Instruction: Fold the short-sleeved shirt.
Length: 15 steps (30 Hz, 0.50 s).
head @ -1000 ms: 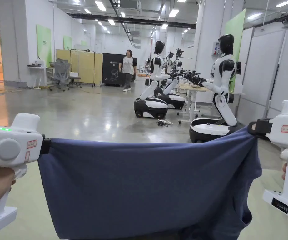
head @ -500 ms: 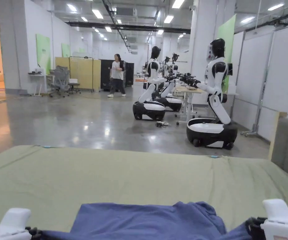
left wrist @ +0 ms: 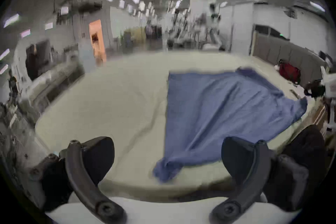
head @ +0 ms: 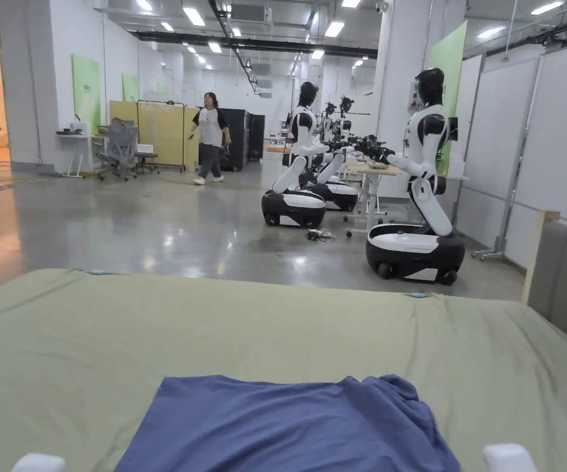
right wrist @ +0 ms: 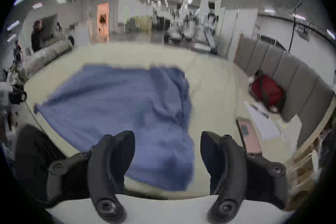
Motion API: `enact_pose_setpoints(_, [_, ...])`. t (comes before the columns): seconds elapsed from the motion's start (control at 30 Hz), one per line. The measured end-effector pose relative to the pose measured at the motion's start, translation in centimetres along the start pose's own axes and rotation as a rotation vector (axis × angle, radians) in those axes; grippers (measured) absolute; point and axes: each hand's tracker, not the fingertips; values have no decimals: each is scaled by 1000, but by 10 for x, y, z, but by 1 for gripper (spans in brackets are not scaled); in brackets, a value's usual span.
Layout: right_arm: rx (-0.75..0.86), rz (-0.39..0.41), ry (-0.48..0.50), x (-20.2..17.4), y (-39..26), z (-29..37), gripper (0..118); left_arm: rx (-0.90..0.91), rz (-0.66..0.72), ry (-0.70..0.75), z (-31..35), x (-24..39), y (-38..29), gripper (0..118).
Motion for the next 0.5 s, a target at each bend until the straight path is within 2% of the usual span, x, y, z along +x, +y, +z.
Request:
enact_pose_setpoints(0.07, [184, -11, 41, -21, 23, 26, 82, 172, -47, 37, 18, 23, 24, 116])
enact_pose_setpoints(0.13, [326, 8, 1, -42, 38, 45, 82, 247, -41, 8, 30, 42, 41, 117])
enact_pose_setpoints(0.2, [427, -7, -24, -58, 43, 60, 82, 298, -25, 10, 38, 57, 50, 116])
enact_pose_setpoints(0.23, [439, -19, -5, -62, 44, 65, 79, 289, -32, 15, 42, 66, 51, 116])
enact_pose_setpoints(0.27, [441, -25, 2, -66, 43, 67, 63, 286, -37, 26, 44, 71, 52, 114])
enact_pose_setpoints(0.3, [435, -17, -5, -70, 41, 67, 34, 272, -40, 18, 44, 73, 54, 106])
enact_pose_setpoints(0.33, [439, -8, -29, -74, 39, 65, 3, 245, -41, -23, 44, 74, 54, 66])
enact_pose_setpoints(0.37, [436, 16, -74, -77, 36, 64, 3, 224, -36, -53, 46, 79, 52, 14])
enact_pose_setpoints(0.4, [434, 27, -60, -76, 32, 64, 3, 221, -53, -47, 46, 80, 49, 0])
enact_pose_setpoints(0.43, [408, 40, -17, -75, 30, 64, 3, 192, -96, -6, 44, 80, 46, 0])
enact_pose_setpoints(0.5, [389, 44, -26, -74, 22, 63, 3, 170, -74, -46, 45, 70, 37, 0])
